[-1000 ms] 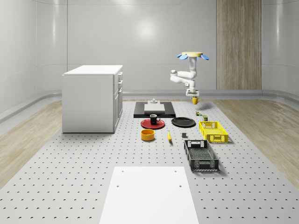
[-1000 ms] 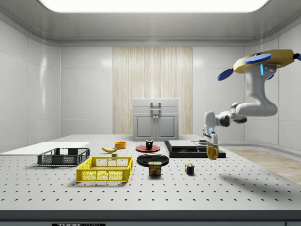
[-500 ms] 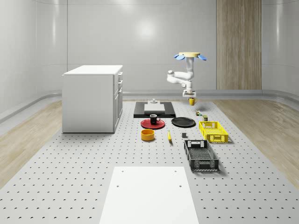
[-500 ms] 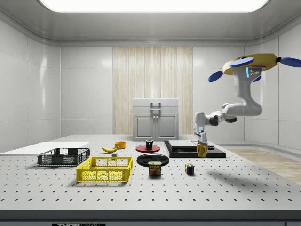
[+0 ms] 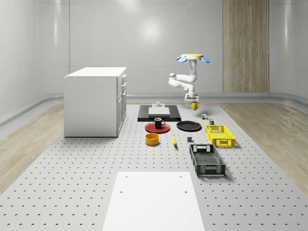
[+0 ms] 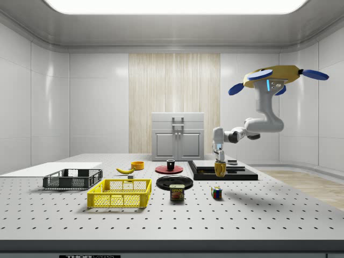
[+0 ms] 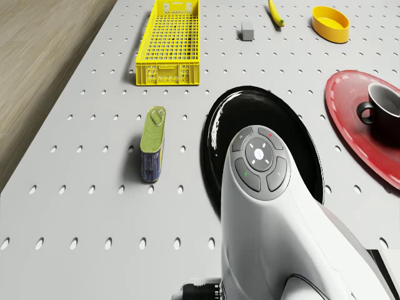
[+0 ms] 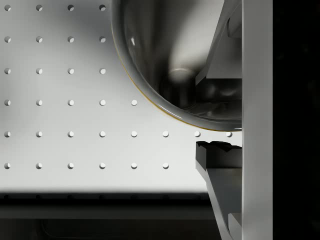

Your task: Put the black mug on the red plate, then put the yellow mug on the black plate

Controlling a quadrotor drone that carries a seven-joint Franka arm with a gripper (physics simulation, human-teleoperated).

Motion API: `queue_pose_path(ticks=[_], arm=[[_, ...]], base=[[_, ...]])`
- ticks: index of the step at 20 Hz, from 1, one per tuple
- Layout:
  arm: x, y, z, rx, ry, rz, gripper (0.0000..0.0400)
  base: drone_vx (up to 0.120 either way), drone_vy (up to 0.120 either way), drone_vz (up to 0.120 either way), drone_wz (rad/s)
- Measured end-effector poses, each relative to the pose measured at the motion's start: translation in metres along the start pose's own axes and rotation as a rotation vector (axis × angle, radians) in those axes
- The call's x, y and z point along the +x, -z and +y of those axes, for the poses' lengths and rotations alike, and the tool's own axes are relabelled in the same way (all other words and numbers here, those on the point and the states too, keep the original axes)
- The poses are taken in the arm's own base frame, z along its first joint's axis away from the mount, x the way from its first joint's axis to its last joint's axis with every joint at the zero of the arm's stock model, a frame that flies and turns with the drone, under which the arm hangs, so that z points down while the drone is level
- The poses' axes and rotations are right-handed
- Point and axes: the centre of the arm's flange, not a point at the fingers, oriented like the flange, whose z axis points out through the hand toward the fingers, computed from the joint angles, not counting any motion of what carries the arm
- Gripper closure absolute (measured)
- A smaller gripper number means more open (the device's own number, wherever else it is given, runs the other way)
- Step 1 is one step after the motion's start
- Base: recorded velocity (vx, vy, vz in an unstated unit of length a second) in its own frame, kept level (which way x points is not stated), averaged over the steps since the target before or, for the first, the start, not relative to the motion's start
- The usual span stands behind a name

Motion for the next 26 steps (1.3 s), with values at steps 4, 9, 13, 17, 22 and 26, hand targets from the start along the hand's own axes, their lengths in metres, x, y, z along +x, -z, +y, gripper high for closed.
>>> queue_pose_path(ticks=[4,9,13,17,22,26], arm=[[0.0,0.0,0.0,0.0,0.0,0.0,0.029],[0.0,0.0,0.0,0.0,0.0,0.0,0.029],[0.0,0.0,0.0,0.0,0.0,0.0,0.029],[0.0,0.0,0.0,0.0,0.0,0.0,0.029],[0.0,0.0,0.0,0.0,0.0,0.0,0.029],[0.0,0.0,0.0,0.0,0.0,0.0,0.029]], base=[[0.12,-0.12,0.0,0.0],[0.12,-0.12,0.0,0.0],[0.12,-0.12,0.0,0.0],[0.12,-0.12,0.0,0.0],[0.12,-0.016,0.0,0.0],[0.12,0.0,-0.04,0.0]])
